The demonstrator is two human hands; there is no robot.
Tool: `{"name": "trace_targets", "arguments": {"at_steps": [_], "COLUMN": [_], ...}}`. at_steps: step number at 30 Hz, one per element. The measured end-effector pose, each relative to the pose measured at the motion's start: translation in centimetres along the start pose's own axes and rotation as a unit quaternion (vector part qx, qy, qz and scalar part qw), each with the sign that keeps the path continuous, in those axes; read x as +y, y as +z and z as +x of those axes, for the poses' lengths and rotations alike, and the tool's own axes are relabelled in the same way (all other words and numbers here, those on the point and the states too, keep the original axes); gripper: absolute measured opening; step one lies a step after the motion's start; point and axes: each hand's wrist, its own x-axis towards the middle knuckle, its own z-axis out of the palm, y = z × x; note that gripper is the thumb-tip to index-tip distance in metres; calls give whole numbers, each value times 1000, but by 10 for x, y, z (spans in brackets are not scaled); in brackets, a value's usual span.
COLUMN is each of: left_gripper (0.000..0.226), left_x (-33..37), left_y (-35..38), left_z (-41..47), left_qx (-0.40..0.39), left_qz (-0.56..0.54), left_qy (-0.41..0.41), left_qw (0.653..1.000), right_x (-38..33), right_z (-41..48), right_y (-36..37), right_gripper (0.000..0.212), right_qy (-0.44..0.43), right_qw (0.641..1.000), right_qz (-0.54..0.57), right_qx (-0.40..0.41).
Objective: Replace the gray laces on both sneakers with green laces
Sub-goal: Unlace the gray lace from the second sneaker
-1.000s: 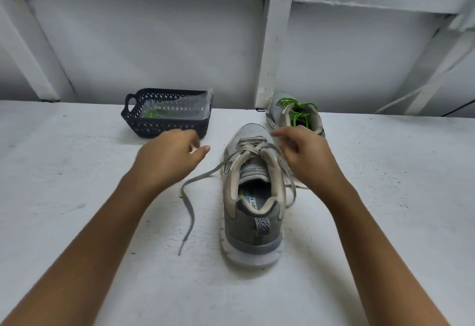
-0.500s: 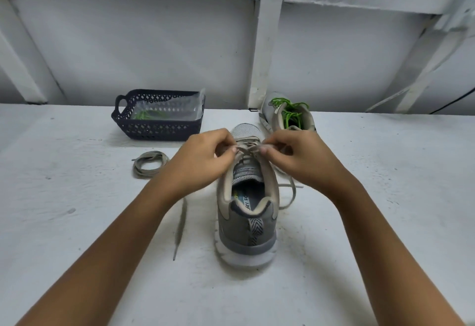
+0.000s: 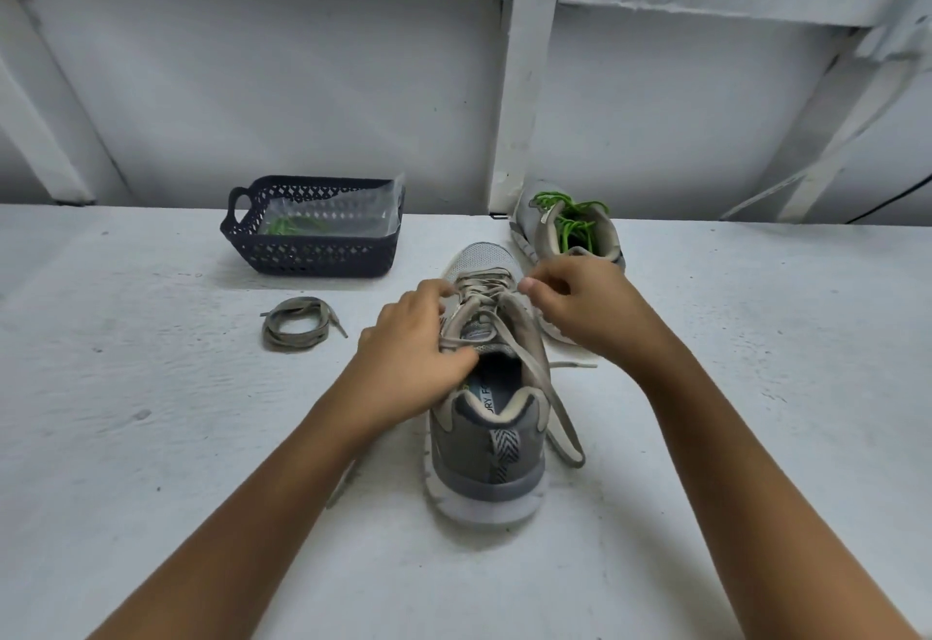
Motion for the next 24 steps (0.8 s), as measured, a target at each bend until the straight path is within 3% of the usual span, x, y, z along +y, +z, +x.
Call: {"name": "trace_targets", "arguments": {"at_steps": [3,7,9,12,17,21,24], "left_gripper": [49,45,34,25,21,19,20], "left_x": [4,7,9,10,11,10,10], "left_y": [1,1,1,2,2,2,4], "left_z": [-1,-4,-5,-6,-7,-9,-9], "left_qx": [11,28,43,63,65,63,62], "left_qz": [51,45,32,22,20,-7,-23], "left_qy": [-24,-23,-23,-21,-29,-41,-46], "left_qw": [998,998,998,998,997,997,997], "right_x": [1,-2,-2,-2,-7,-6,-4], "right_z": [12,17,18,22,25,23,15], "right_y": [-1,0,3,7,17,17,8], "right_gripper": [16,10,14,20,13,19,27], "right_qy": [16,25,32,19,3,82,142], "right_qw": [997,992,990,996,1000,988,961], "right_qz": [39,88,93,38,-18,126,235], "right_qx": [-64,-92,-103,-81,-21,15,-24]}}
